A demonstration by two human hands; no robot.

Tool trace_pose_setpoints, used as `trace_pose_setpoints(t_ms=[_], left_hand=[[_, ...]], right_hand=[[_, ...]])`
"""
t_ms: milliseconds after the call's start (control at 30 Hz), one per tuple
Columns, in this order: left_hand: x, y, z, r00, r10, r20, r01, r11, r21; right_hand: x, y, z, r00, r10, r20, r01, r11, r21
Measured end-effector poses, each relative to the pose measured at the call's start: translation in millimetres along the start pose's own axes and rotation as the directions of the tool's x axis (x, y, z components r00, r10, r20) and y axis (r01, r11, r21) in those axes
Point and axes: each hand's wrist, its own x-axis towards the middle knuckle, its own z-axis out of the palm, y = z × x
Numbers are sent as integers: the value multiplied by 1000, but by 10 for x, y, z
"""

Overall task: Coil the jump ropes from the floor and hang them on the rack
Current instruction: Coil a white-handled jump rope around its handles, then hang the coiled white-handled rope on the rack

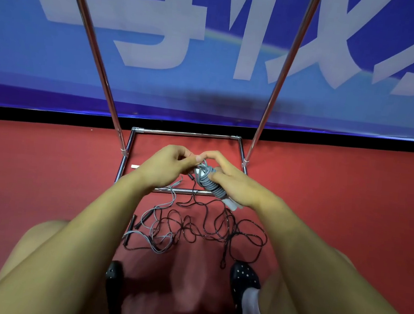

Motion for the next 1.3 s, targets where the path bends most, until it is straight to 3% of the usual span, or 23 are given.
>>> trace_pose_setpoints(t_ms=[233, 433, 567, 667, 900, 1133, 1300], left_hand=[[-15, 13, 51, 999, -21, 34, 22, 999, -39], [46, -3, 85, 991, 12, -135, -30, 990, -138], [51, 5, 139, 981, 50, -186, -85, 979, -186], [52, 22, 126, 979, 66, -192, -108, 969, -222], [4, 69, 103, 955, 115, -273, -177, 961, -215], [-36, 259, 70, 940, 132, -315, -206, 955, -213], [-2, 657, -35, 911, 72, -407, -242, 892, -383]], right_hand=[[0, -93, 165, 994, 8, -110, -5, 1000, 27], [-11, -26, 81, 993, -44, -114, 55, 993, 101], [39, -25, 110, 988, -42, -149, 49, 998, 41], [58, -46, 95, 984, -51, -169, 75, 988, 138], [63, -149, 63, 915, -63, -398, 155, 967, 202], [55, -295, 65, 914, -86, -397, 176, 964, 197], [82, -660, -112, 848, -112, -518, 268, 934, 236]])
